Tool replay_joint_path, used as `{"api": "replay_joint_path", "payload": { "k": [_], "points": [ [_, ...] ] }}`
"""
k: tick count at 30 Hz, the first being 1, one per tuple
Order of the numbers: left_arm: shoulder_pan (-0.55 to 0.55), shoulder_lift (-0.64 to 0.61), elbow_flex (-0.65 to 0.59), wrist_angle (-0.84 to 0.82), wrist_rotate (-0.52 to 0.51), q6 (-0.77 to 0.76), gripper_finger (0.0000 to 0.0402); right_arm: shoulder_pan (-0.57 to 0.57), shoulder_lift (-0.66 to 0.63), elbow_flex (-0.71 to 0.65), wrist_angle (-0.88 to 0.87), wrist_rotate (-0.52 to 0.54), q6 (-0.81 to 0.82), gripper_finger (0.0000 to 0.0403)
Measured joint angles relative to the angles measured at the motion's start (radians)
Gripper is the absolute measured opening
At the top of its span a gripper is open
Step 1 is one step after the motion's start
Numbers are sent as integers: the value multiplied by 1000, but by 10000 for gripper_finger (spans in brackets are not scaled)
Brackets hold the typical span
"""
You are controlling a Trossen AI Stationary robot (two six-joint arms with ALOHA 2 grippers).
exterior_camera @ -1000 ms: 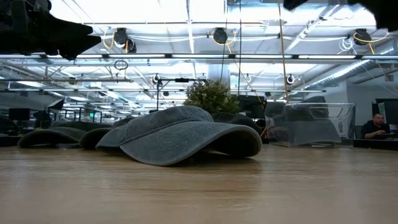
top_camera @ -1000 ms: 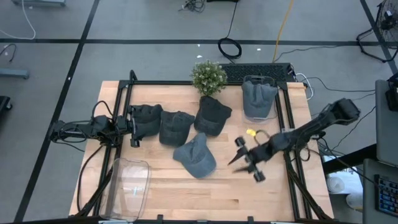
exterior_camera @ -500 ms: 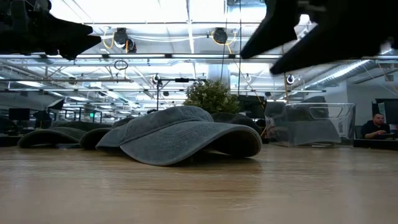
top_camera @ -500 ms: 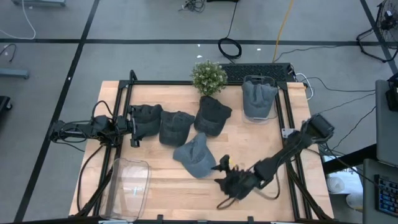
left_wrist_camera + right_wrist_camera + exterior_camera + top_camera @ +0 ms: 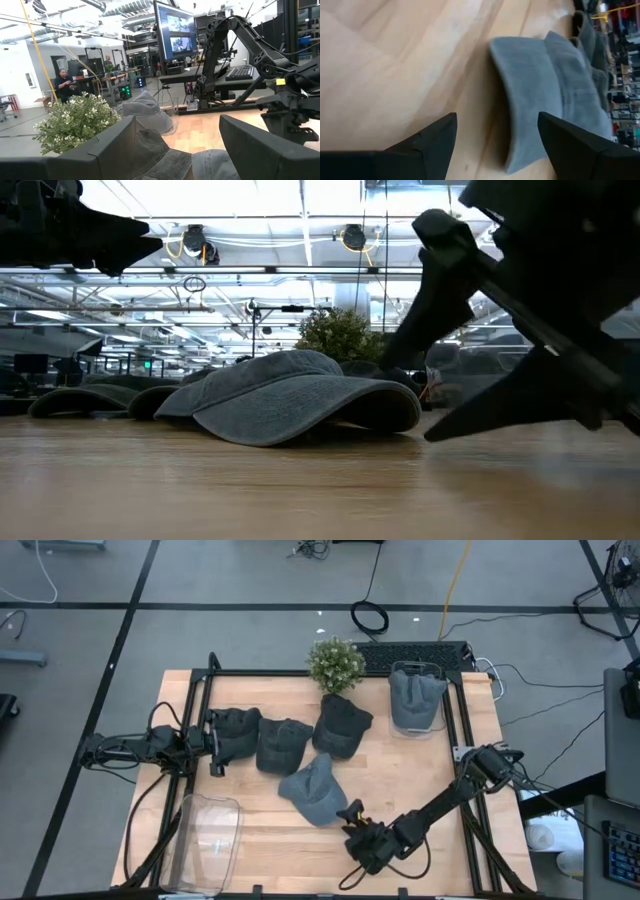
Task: Pick & Place hat
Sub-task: Put the gray cap into the top transparent bin
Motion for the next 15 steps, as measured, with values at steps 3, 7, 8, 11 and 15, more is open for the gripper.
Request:
{"api": "replay_joint_path", "payload": {
  "k": [3, 7, 8, 11, 15],
  "points": [
    [0, 0, 0, 0, 0, 0, 294, -11, 0, 0, 2, 8, -5, 261],
    [0, 0, 0, 0, 0, 0, 294, -30, 0, 0, 4, 48, -29, 251],
    [0, 0, 0, 0, 0, 0, 294, -36, 0, 0, 4, 48, -32, 250],
    [0, 0, 0, 0, 0, 0, 294, -56, 0, 0, 10, 46, -26, 248],
    [0, 0, 0, 0, 0, 0, 294, -78, 0, -1, 44, 45, -32, 247]
  ]
}}
